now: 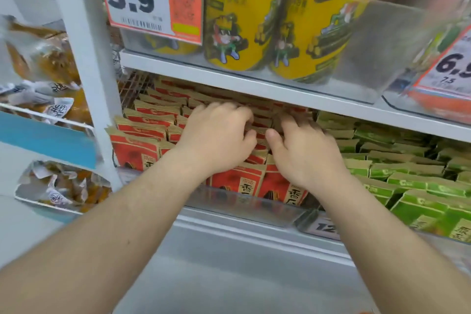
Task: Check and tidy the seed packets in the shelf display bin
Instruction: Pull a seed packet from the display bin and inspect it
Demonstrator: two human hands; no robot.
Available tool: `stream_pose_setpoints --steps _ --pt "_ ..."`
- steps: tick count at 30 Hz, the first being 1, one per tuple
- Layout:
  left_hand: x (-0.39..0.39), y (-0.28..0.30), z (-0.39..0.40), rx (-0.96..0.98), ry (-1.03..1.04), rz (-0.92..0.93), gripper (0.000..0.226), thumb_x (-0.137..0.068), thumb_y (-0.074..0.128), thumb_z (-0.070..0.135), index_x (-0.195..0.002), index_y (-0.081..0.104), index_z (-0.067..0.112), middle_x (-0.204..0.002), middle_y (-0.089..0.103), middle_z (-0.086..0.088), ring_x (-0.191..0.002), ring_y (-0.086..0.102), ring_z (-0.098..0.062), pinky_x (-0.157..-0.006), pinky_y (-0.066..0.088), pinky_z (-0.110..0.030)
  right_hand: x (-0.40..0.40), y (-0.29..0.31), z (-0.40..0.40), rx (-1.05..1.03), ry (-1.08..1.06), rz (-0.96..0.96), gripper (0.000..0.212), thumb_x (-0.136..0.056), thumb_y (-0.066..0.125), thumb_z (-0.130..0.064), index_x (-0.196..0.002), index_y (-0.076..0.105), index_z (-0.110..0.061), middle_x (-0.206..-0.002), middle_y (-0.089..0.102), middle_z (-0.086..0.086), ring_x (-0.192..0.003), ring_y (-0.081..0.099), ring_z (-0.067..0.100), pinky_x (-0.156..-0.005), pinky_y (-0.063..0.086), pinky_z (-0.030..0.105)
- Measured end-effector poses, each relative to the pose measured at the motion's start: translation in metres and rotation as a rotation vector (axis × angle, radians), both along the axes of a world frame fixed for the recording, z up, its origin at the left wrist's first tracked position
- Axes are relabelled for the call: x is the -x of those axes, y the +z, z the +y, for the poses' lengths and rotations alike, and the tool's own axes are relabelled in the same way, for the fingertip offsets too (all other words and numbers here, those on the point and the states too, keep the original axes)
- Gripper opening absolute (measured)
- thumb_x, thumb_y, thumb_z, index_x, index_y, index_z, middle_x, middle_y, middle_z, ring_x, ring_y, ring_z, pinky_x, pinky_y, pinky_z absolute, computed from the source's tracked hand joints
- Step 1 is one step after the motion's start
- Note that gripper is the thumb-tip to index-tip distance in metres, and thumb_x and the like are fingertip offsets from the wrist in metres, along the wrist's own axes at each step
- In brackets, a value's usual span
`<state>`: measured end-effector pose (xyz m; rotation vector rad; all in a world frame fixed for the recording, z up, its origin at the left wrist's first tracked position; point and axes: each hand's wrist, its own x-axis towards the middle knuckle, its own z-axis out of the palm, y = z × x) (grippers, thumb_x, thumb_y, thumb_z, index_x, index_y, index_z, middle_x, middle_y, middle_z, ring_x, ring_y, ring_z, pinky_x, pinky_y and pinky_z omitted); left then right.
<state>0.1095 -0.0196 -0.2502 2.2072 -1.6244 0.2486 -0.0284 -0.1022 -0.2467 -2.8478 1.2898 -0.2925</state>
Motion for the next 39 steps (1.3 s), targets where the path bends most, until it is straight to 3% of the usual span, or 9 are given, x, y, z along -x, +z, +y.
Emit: stream_pose_setpoints --steps 7,13,18,25,29,31,35,37,39 --pt "-0.022 0.011 0.049 0.055 0.03 0.083 0.026 -0.093 0.049 0.038 -0.109 0.066 0.025 -0.114 0.065 0.007 -0.112 0.054 -0.019 -0.092 0.045 -0.039 -0.001 0.019 0.024 0.02 -0.044 0.089 0.049 -0.099 0.028 -0.051 -0.127 0.049 -0.017 -0.133 0.052 0.012 -0.123 0.046 0.035 -0.099 0.036 0.046" --pt "-0.045 0.012 0.097 0.141 0.139 0.18 0.022 -0.092 0.054 0.035 -0.105 0.068 0.027 -0.109 0.064 0.011 -0.107 0.055 -0.016 -0.088 0.047 -0.036 -0.01 0.019 0.064 -0.01 0.053 0.059 0.051 -0.098 0.034 -0.05 -0.134 0.049 -0.017 -0.14 0.049 0.008 -0.128 0.042 0.031 -0.104 0.038 0.045" --pt "-0.058 0.011 0.102 0.147 0.14 0.27 0.019 -0.091 0.054 0.038 -0.102 0.069 0.029 -0.107 0.064 0.011 -0.104 0.057 -0.015 -0.088 0.05 -0.041 -0.024 0.022 0.072 -0.064 0.136 0.016 0.055 -0.099 0.039 -0.048 -0.142 0.042 -0.014 -0.148 0.043 0.008 -0.136 0.035 0.028 -0.112 0.03 0.042" --pt "-0.082 -0.004 0.109 0.258 0.187 0.308 0.022 -0.091 0.053 0.021 -0.103 0.071 0.024 -0.111 0.067 0.007 -0.107 0.057 -0.018 -0.092 0.049 -0.038 -0.114 0.03 0.059 -0.163 0.264 0.045 0.059 -0.098 0.041 -0.045 -0.148 0.034 -0.013 -0.15 0.04 0.013 -0.137 0.037 0.032 -0.111 0.034 0.043" --pt "-0.09 0.001 0.108 0.303 0.175 0.307 0.026 -0.093 0.051 0.016 -0.108 0.071 0.022 -0.115 0.066 0.005 -0.112 0.054 -0.017 -0.092 0.044 -0.032 -0.156 0.034 0.052 -0.3 0.244 0.102 0.062 -0.098 0.042 -0.04 -0.152 0.025 -0.016 -0.151 0.041 0.012 -0.134 0.042 0.029 -0.103 0.037 0.034" --pt "-0.091 -0.003 0.109 0.296 0.158 0.309 0.026 -0.092 0.051 0.016 -0.109 0.07 0.022 -0.114 0.066 0.004 -0.112 0.053 -0.017 -0.093 0.043 -0.033 -0.163 0.032 0.048 -0.373 0.221 0.117 0.057 -0.098 0.04 -0.041 -0.149 0.033 -0.017 -0.148 0.044 0.011 -0.13 0.045 0.028 -0.097 0.037 0.032" --pt "-0.092 -0.019 0.114 0.312 0.116 0.288 0.024 -0.089 0.051 0.018 -0.101 0.072 0.02 -0.104 0.069 0.004 -0.106 0.055 -0.021 -0.094 0.045 -0.041 -0.162 0.023 0.046 -0.291 0.257 0.166 0.058 -0.082 0.037 -0.058 -0.13 0.056 -0.032 -0.143 0.052 0.001 -0.128 0.047 0.025 -0.106 0.037 0.042" --pt "-0.093 -0.023 0.115 0.357 0.104 0.283 0.025 -0.085 0.049 0.021 -0.094 0.072 0.02 -0.098 0.069 0.006 -0.101 0.055 -0.019 -0.091 0.046 -0.04 -0.161 0.019 0.044 -0.251 0.28 0.165 0.051 -0.074 0.033 -0.064 -0.104 0.065 -0.038 -0.123 0.062 -0.004 -0.115 0.053 0.022 -0.098 0.041 0.042" --pt "-0.096 -0.024 0.114 0.41 0.103 0.275 0.023 -0.083 0.05 0.02 -0.091 0.071 0.019 -0.094 0.068 0.007 -0.097 0.054 -0.018 -0.088 0.046 -0.037 -0.159 0.021 0.044 -0.278 0.278 0.139 0.037 -0.081 0.042 -0.06 -0.096 0.067 -0.037 -0.109 0.062 -0.007 -0.102 0.054 0.017 -0.085 0.043 0.035"
